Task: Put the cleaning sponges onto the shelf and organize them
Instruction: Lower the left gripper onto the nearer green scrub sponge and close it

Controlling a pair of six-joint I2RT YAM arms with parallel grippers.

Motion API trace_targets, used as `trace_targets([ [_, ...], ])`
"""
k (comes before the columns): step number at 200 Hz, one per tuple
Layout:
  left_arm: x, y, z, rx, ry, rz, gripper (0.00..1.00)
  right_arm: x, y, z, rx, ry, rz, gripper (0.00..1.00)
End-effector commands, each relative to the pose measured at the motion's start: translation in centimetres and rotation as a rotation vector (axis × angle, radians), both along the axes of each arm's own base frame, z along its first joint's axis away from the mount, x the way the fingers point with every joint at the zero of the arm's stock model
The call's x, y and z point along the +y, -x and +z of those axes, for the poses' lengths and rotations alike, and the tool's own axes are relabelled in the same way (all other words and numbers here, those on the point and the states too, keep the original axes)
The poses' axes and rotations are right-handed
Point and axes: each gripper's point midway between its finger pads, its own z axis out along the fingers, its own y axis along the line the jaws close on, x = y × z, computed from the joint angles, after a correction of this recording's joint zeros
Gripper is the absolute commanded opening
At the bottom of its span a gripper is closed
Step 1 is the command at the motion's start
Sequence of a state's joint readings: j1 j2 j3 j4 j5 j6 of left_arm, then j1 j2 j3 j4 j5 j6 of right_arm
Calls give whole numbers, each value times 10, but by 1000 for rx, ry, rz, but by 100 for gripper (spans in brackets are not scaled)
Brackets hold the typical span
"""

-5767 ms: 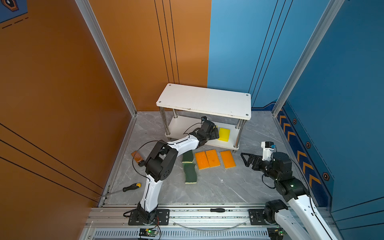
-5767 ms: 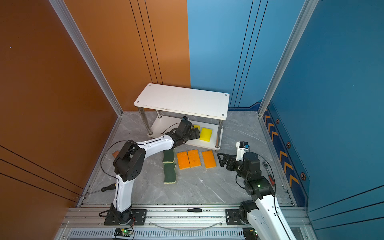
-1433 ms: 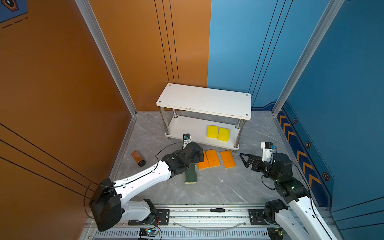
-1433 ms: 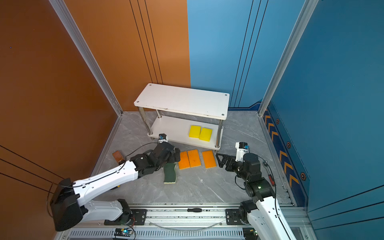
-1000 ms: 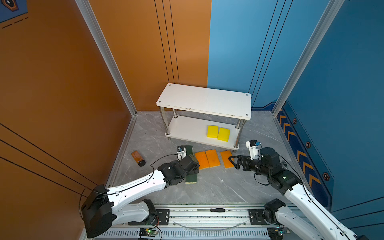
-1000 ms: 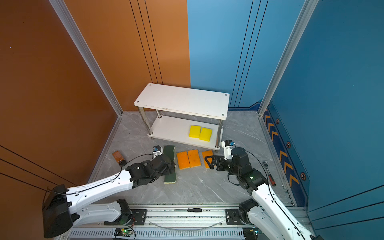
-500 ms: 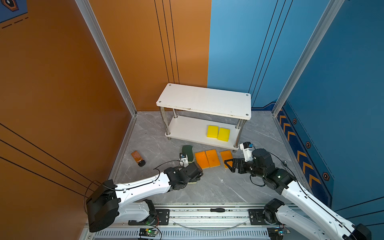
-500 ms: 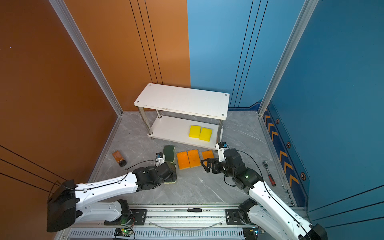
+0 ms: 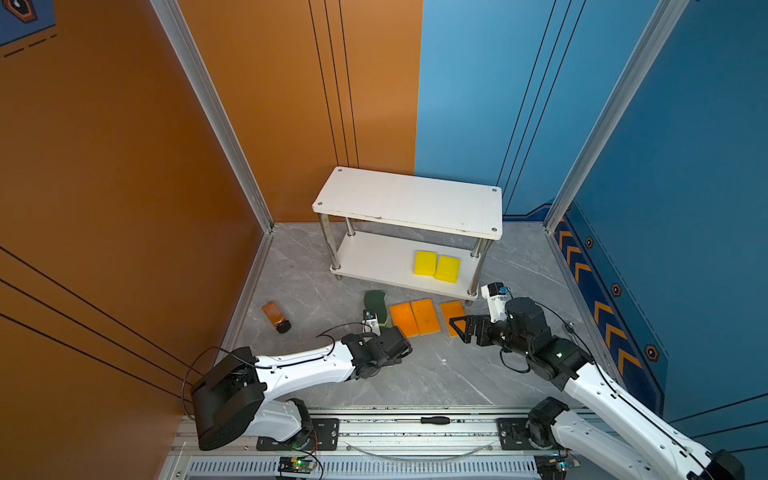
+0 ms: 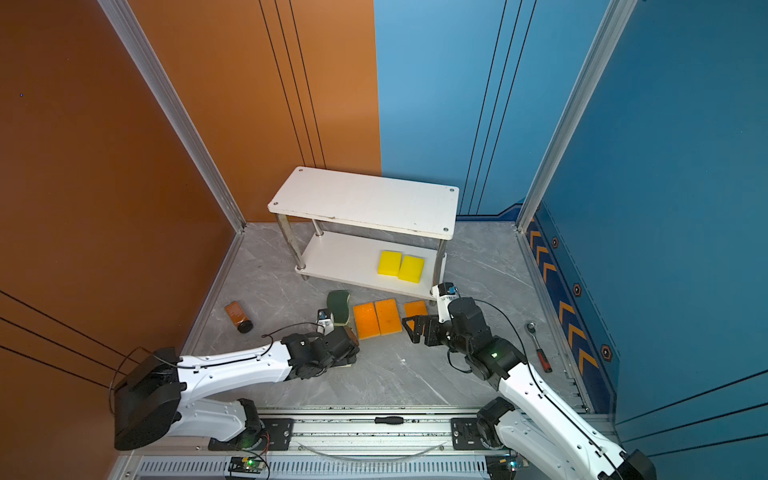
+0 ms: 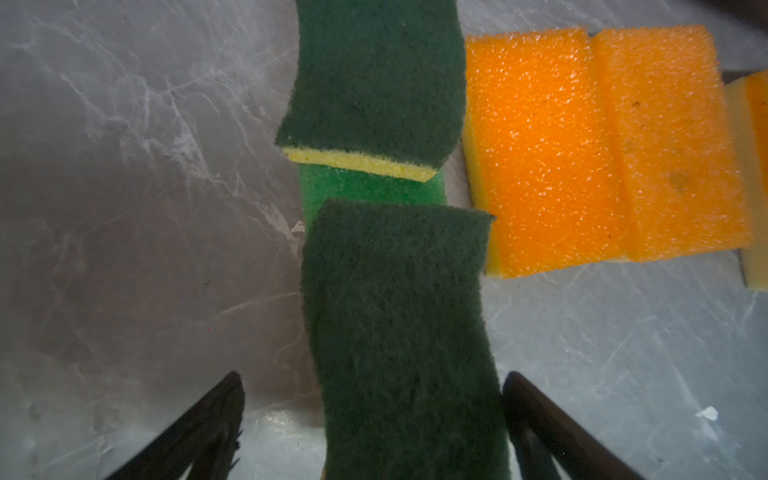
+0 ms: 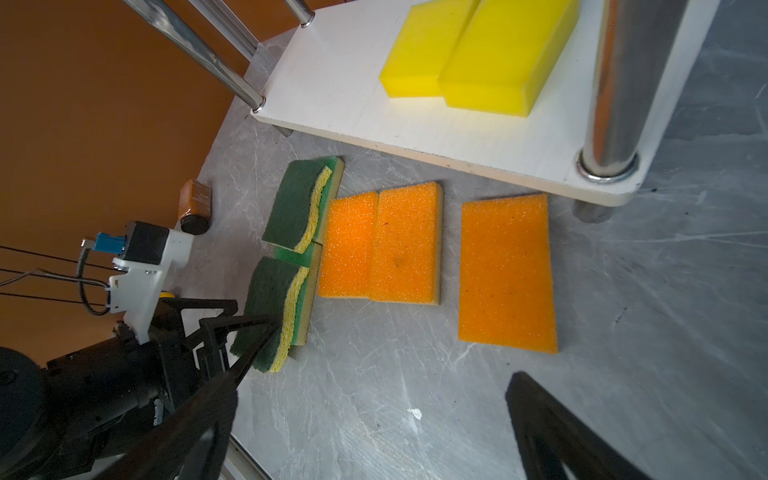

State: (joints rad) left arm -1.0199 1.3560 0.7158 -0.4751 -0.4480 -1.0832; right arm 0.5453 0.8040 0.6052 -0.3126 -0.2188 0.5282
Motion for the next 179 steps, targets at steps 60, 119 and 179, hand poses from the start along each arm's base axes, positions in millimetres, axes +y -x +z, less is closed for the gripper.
trace_targets([
  [60,-10,-5,2,-16,7,-4,98,-1,-3,16,-65,0,-6,100],
  [119,-10,-5,-4,-7,-22,-15,90,-2,-3,18,-75,-7,-13,100],
  [179,-10,-5,-4,-13,-33,-22,77,-1,-3,19,-76,-6,-10,100],
])
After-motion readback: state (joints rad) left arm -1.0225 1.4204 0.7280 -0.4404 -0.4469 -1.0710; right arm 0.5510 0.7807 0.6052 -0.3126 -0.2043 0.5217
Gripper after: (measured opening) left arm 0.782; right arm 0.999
